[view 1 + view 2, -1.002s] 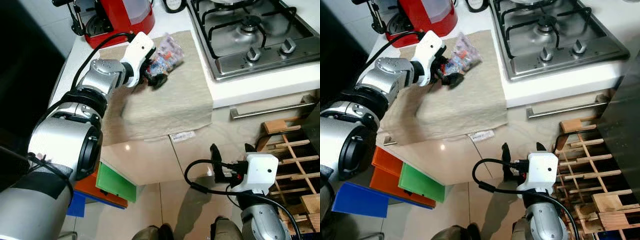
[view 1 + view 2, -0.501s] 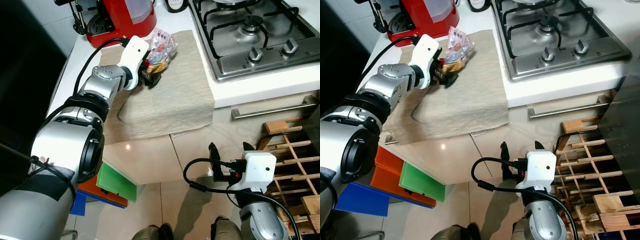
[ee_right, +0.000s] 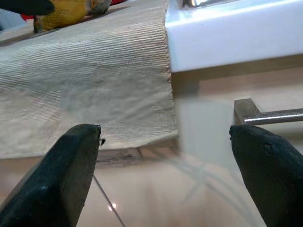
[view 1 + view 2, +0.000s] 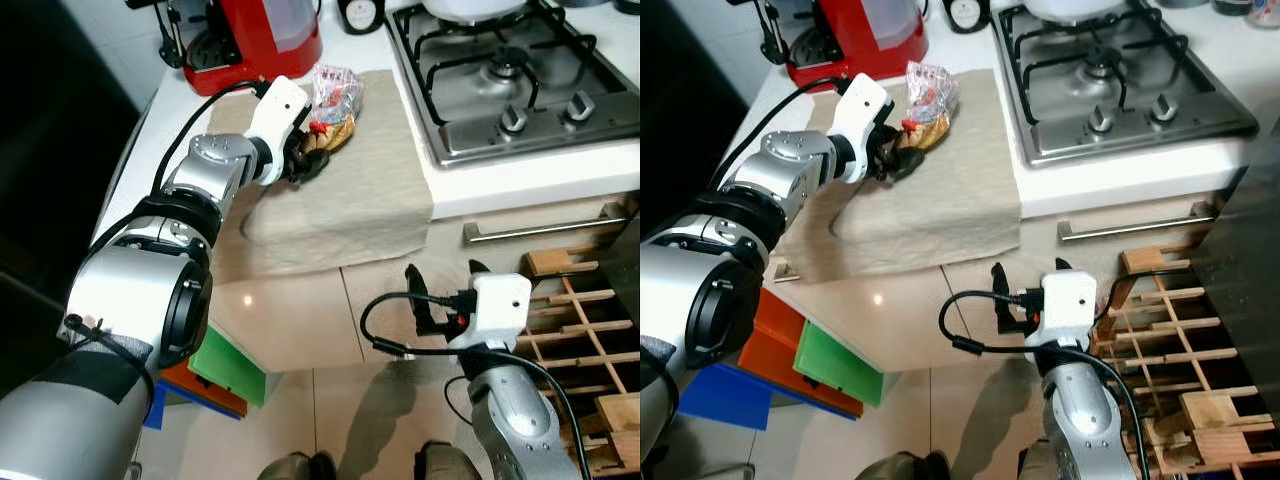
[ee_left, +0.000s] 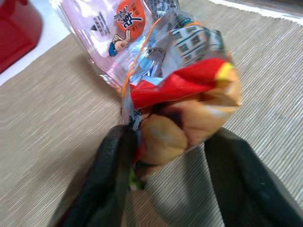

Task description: Restocking fridge

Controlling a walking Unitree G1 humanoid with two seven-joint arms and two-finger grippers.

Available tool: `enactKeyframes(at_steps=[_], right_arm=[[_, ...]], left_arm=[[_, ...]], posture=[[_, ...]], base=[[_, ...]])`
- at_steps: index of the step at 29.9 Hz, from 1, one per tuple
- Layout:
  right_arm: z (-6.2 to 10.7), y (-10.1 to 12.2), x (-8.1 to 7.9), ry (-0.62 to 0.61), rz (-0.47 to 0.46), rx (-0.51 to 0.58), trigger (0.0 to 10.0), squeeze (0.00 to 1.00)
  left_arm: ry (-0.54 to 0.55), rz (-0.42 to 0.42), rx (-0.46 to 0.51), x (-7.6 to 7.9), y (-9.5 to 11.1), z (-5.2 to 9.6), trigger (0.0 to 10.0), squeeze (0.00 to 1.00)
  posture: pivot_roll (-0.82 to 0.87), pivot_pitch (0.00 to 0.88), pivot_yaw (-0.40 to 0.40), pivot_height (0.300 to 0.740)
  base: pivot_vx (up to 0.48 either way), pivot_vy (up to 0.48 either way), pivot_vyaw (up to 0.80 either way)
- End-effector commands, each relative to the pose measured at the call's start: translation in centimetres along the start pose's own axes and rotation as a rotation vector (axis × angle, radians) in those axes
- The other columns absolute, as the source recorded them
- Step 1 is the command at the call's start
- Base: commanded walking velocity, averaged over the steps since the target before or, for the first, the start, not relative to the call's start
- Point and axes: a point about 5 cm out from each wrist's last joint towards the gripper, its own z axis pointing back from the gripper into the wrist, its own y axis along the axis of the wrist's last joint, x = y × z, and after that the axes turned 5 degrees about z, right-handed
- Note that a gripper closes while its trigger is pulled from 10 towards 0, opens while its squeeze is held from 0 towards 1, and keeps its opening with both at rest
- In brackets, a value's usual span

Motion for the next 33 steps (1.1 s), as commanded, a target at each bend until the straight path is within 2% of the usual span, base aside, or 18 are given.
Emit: enactKeyframes(at_steps=[1,6,11,12,13,14,16,17,18,21,26,29,33], right_arm=[[0.0,-0.2,-0.2,0.008,-0.021,-0.003,10.0,0.00],[-0.3,-0.3,-0.3,0.008,-0.024,0.001,10.0,0.00],[-0.8,-0.5,-0.5,0.015,-0.030,0.003,10.0,0.00],[-0.9,-0.6,-0.5,0.016,-0.030,0.003,10.0,0.00],[-1.0,-0.6,-0.4,0.017,-0.030,0.002,10.0,0.00],[-1.1,-0.6,-0.4,0.022,-0.030,0.005,10.0,0.00],[-1.4,-0.6,-0.5,0.031,-0.028,0.009,10.0,0.00],[-1.5,-0.6,-0.6,0.038,-0.027,0.012,10.0,0.00],[-1.6,-0.6,-0.6,0.041,-0.027,0.013,10.0,0.00],[-1.8,-0.6,-0.7,0.052,-0.025,0.018,10.0,0.00],[-1.9,-0.6,-0.8,0.056,-0.025,0.021,10.0,0.00],[-1.9,-0.6,-0.8,0.058,-0.024,0.024,10.0,0.00],[-1.7,-0.6,-0.8,0.055,-0.023,0.028,10.0,0.00]], left_arm=[[0.026,0.005,0.005,-1.2,-0.3,0.9,0.0,0.00],[0.048,-0.029,0.025,-2.2,0.6,1.6,0.0,0.00],[-0.013,-0.121,-0.098,-3.0,-0.8,2.6,0.0,0.00],[-0.010,-0.143,-0.126,-3.2,-1.3,2.8,0.5,0.00],[-0.007,-0.159,-0.145,-3.3,-1.6,3.0,0.5,0.00],[0.022,-0.173,-0.153,-3.8,-1.7,3.3,10.0,0.00],[0.083,-0.186,-0.133,-4.8,-1.0,4.0,10.0,0.00],[0.112,-0.208,-0.110,-5.4,-0.2,4.5,10.0,0.85],[0.119,-0.221,-0.096,-5.6,0.3,4.7,10.0,1.00],[0.121,-0.257,-0.044,-6.0,2.5,5.2,10.0,1.00],[0.124,-0.265,-0.004,-5.8,3.8,5.1,10.0,1.00],[0.101,-0.264,0.044,-4.9,4.9,4.4,10.0,1.00],[0.094,-0.264,0.051,-4.1,4.7,3.6,10.0,1.00]], posture=[[-0.19,0.027,0.200,0.740],[-0.19,0.011,0.202,0.740],[-0.17,0.000,0.196,0.740],[-0.17,0.000,0.194,0.740],[-0.16,0.000,0.192,0.740],[-0.16,0.000,0.189,0.740],[-0.15,0.000,0.185,0.740],[-0.14,0.000,0.180,0.740],[-0.14,0.000,0.177,0.740],[-0.13,0.000,0.174,0.740],[-0.13,0.000,0.172,0.740],[-0.14,0.000,0.173,0.740],[-0.15,0.000,0.179,0.740]], base=[[0.000,0.000,0.00],[0.000,0.000,0.00],[0.000,0.000,0.00],[0.000,0.000,0.00],[0.000,0.000,0.00],[0.000,0.000,0.00],[0.000,0.000,0.00],[0.000,0.000,0.00],[0.000,0.000,0.00],[0.000,0.000,0.00],[0.000,0.000,0.00],[0.000,0.000,0.00],[0.000,0.000,0.00]])
